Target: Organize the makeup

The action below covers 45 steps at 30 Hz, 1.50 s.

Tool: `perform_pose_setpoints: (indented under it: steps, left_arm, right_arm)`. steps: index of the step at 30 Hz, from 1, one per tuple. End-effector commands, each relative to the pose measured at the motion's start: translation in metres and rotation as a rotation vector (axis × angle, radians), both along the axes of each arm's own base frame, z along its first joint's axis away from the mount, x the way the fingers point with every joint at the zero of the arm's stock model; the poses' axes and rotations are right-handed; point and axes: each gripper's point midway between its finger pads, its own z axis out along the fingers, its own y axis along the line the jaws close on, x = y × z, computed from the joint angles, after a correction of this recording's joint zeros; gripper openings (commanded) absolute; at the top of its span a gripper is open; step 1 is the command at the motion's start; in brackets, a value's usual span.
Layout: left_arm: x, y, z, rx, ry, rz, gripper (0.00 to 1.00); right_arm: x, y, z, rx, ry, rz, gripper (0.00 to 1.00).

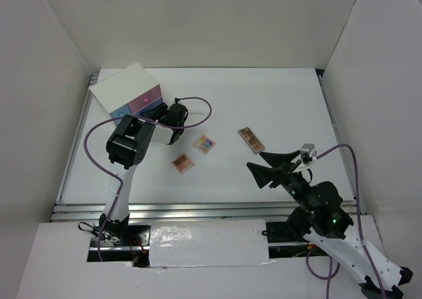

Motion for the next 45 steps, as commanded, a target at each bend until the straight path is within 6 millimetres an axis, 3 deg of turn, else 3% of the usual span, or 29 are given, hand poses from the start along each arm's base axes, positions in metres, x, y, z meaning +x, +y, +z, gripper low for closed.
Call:
perform_pose_setpoints:
  steps: [1, 7, 16, 21, 23, 31, 40, 45]
  left_arm:
    - [0.002, 0.005, -0.005, 0.001, -0.026, 0.018, 0.51]
    - [0.000, 0.011, -0.004, -0.010, -0.026, 0.032, 0.53]
    - [0.004, 0.013, 0.000, -0.023, -0.034, 0.037, 0.38]
    - [0.006, 0.013, 0.002, -0.018, -0.041, 0.041, 0.20]
    - [0.005, 0.012, 0.002, -0.019, -0.046, 0.045, 0.01]
    - [0.000, -0.005, 0.004, 0.001, -0.061, 0.021, 0.00]
    - [-0.008, -0.050, 0.007, -0.033, -0.074, -0.043, 0.00]
    - [-0.012, -0.060, -0.002, -0.042, -0.066, -0.036, 0.00]
  right_arm:
    - [0.000, 0.001, 0.008, 0.018, -0.030, 0.006, 0.80]
    - [-0.001, 0.001, 0.009, 0.020, -0.035, 0.007, 0.80]
    - [-0.002, 0.002, 0.016, 0.036, -0.054, 0.014, 0.80]
    - [-0.001, 0.002, 0.016, 0.035, -0.054, 0.013, 0.80]
    - [0.000, 0.002, 0.015, 0.033, -0.054, 0.008, 0.80]
    - [-0.001, 0.001, 0.015, 0.032, -0.055, 0.006, 0.79]
    - [-0.002, -0.003, 0.016, 0.035, -0.062, -0.002, 0.79]
    - [-0.003, -0.004, 0.016, 0.040, -0.065, -0.003, 0.79]
